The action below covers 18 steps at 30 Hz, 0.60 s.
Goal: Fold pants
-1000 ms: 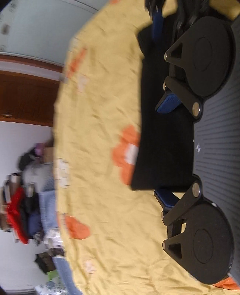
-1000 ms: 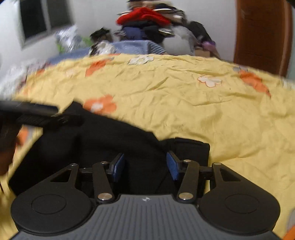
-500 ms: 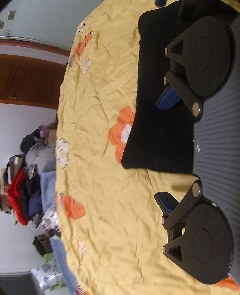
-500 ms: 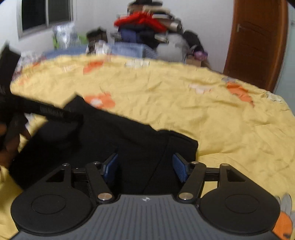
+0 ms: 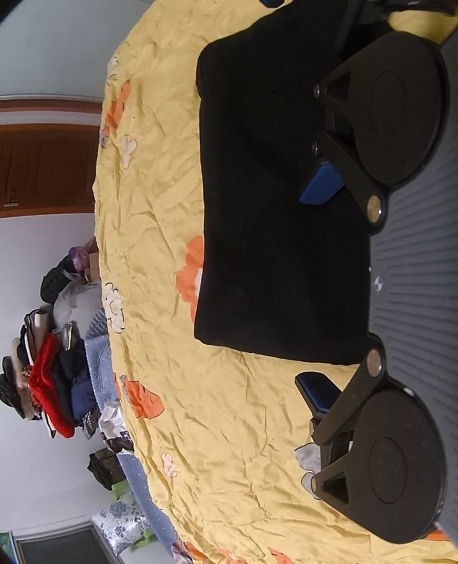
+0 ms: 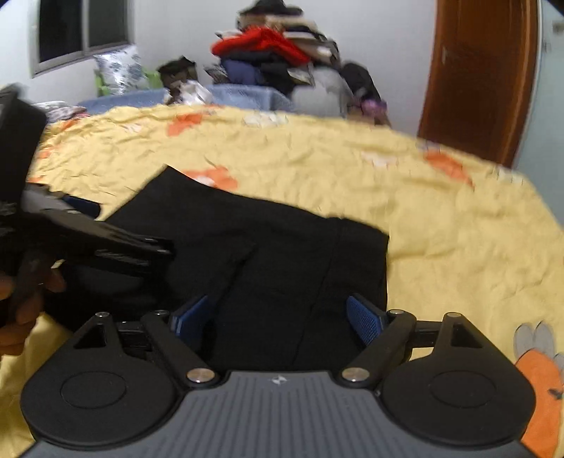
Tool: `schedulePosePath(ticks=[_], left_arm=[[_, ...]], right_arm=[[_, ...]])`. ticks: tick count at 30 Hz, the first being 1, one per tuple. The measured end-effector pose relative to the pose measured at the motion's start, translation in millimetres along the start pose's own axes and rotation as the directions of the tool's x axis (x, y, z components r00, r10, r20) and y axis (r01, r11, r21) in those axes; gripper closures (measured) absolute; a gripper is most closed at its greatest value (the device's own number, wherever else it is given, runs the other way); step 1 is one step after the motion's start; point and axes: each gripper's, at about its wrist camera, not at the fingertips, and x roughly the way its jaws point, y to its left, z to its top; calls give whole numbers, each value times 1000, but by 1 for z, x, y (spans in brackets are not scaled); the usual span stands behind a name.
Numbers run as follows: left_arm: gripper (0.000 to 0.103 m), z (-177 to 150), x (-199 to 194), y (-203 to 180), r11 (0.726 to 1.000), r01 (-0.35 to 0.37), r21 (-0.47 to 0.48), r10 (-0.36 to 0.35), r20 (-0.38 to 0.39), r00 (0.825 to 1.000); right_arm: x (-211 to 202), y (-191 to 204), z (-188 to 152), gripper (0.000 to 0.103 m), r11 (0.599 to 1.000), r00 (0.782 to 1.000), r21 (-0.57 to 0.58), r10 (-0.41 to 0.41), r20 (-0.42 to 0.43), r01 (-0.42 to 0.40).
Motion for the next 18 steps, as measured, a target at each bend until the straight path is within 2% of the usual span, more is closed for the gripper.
schedulePosePath(ticks=[3,5,6,8,14,18], left_arm=[[0,-3,-2,3,1000,-1,-22,1,-11,1000],[0,-5,-6,5,999,0,-38,-1,-15,1000],[0,-6,-9,6,999,0,-42,-1,-17,1000],[0,-9,-17,8,999,-4,-45,4,-8,1000],[1,-22,-41,16,996,-3,-85,2,-15,1000],[1,-36,-61,17,996,1,-92,-2,-8,1000]], right_arm=[[-7,10,-5,17,1000,1000,-20,14,1,-14],[6,13,-11,12,999,998,-43,6,-65,-8],[9,14,-14,9,999,998,-39,-5,-64,2],[2,12,-14,9,1000,998,4,-25,-53,25],[-37,19,-16,4,993,999,107,-42,14,40],[-52,28,-28,4,988,998,143,-56,5,54]])
